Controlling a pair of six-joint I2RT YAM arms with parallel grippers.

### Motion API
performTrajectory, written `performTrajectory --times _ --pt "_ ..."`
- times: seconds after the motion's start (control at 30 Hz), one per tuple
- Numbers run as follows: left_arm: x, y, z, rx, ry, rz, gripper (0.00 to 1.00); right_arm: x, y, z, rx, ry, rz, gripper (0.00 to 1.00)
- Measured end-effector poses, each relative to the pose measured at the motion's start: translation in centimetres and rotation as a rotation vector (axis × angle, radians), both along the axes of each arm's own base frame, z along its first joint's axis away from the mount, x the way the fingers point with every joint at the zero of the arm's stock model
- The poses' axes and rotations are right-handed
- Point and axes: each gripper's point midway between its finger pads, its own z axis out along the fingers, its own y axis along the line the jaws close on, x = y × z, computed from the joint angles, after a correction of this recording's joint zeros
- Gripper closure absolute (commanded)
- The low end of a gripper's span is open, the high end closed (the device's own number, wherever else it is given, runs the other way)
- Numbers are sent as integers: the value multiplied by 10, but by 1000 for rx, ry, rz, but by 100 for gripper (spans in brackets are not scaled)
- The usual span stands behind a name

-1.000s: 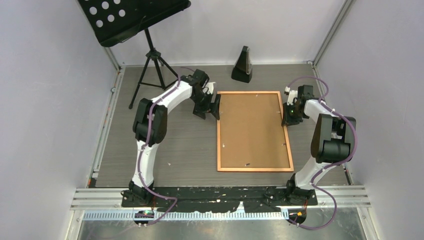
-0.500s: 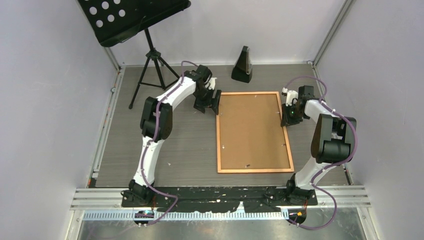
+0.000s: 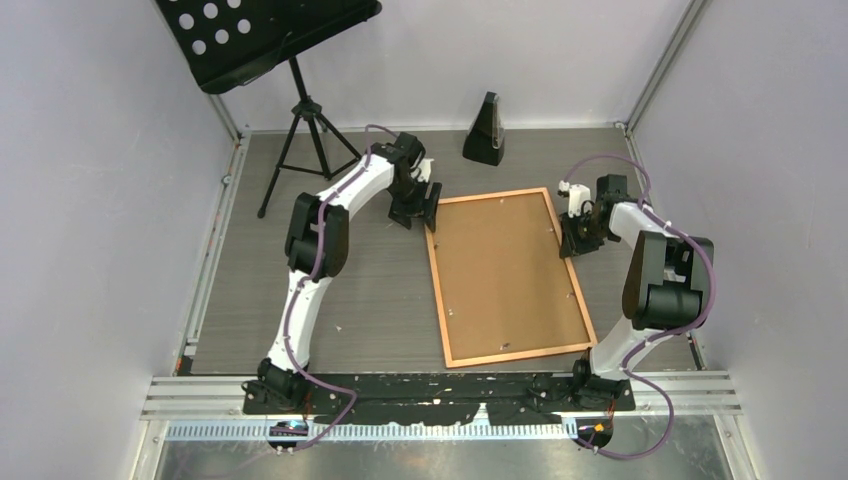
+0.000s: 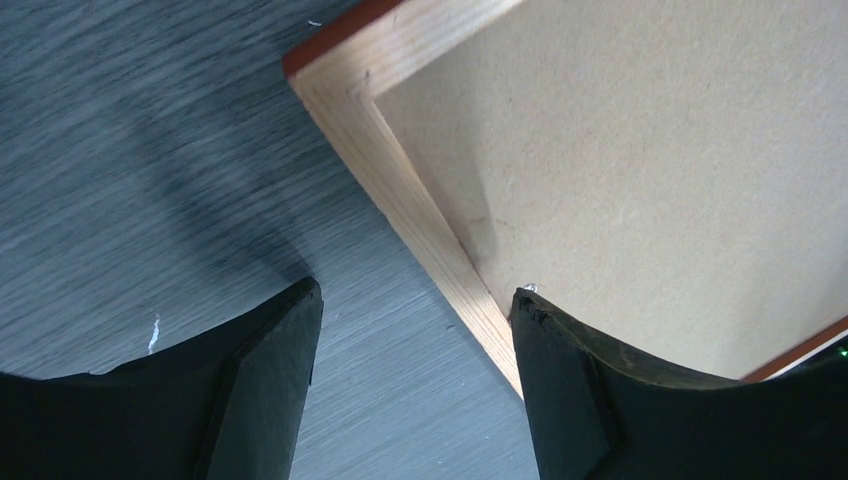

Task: Put the photo into the frame
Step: Install the photo frame at the center of the board.

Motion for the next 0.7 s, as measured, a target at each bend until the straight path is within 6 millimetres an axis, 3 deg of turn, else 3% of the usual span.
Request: performTrajectory --times 0.4,0.7 --pt "-7 -1 -2 -5 6 0 30 -5 3 0 11 1 13 95" --pt "-46 -16 -2 7 34 -63 25 -5 3 0 13 2 7 95"
